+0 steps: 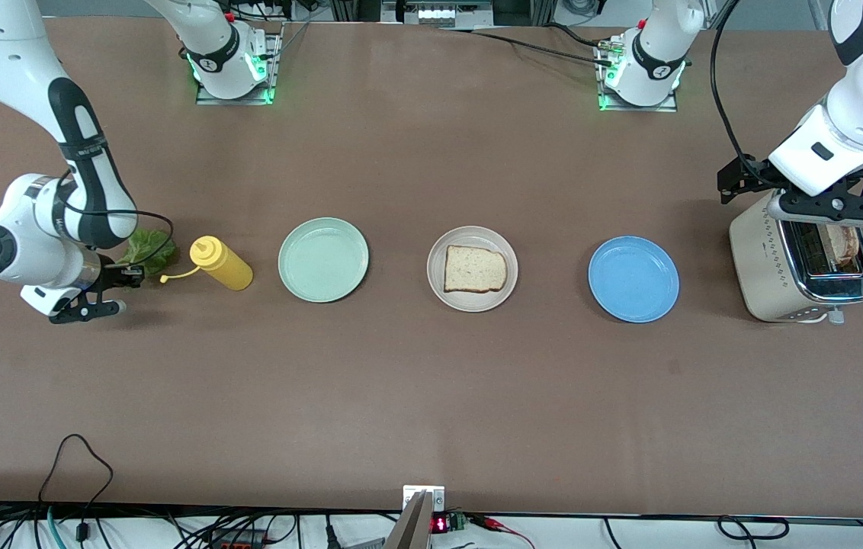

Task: Make sandwich in beige plate with both arms
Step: 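Carry the lettuce with the right gripper and lower it onto the bread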

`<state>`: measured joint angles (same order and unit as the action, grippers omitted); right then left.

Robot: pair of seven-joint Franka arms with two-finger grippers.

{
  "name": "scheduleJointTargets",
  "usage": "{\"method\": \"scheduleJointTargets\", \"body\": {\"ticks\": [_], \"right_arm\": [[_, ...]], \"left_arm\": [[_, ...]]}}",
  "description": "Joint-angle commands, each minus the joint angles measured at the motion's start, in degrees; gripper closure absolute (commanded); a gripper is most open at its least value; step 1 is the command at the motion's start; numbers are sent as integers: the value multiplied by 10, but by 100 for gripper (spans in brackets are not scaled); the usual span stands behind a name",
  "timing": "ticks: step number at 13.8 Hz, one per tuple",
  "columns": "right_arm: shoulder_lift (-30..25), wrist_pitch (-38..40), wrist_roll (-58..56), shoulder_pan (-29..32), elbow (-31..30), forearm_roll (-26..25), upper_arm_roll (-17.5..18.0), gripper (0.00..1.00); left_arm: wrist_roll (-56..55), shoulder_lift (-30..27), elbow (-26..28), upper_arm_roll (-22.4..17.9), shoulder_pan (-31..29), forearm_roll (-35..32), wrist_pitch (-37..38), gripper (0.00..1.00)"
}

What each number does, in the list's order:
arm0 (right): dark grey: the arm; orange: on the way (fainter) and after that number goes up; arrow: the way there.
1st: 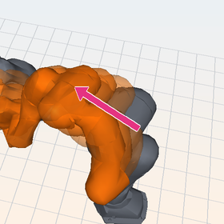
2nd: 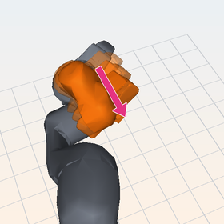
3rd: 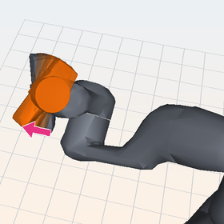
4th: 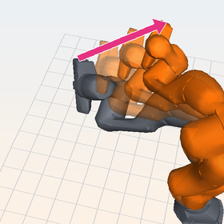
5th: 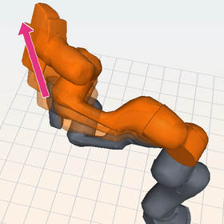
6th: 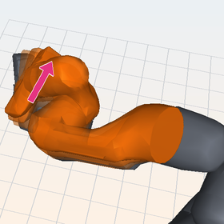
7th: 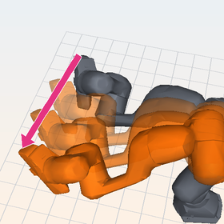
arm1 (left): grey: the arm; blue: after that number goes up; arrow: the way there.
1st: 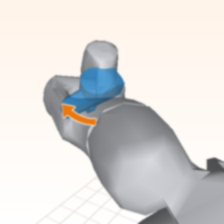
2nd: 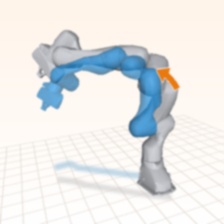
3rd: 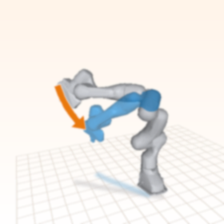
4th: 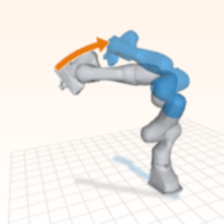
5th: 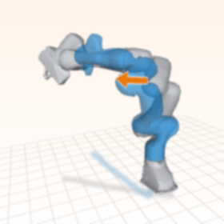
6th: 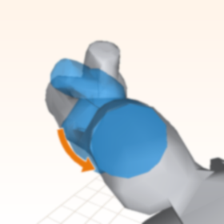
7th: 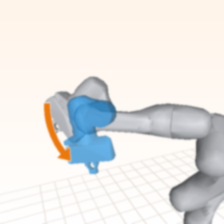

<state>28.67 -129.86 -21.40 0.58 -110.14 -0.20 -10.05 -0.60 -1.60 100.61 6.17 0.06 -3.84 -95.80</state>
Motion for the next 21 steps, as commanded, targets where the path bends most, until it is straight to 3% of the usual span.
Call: {"method": "scheduleJointTargets", "body": {"ticks": [1, 7, 11, 14, 18, 21], "right_arm": [[-35, 99, -31, -4, 48, -7, 4, 100], [-46, 317, -197, -50, 226, -7, 6, 100], [-46, 403, -248, -113, 314, 0, 7, 100], [-51, 416, -257, -170, 345, 33, 6, 100], [-51, 402, -255, -245, 355, 128, 7, 100], [-38, 330, -242, -311, 359, 151, 7, 100]], "left_arm": [[-1, 0, -2, 2, -2, -10, 4, 0], [-1, -2, -3, -2, -3, -10, 4, 0], [-1, 8, -23, -5, -4, -10, 4, 0], [9, 9, -24, -5, -27, -10, 10, 0], [17, 11, -25, -5, -32, -10, 10, 0], [17, 19, -29, -5, -31, -10, 4, 0]]}}
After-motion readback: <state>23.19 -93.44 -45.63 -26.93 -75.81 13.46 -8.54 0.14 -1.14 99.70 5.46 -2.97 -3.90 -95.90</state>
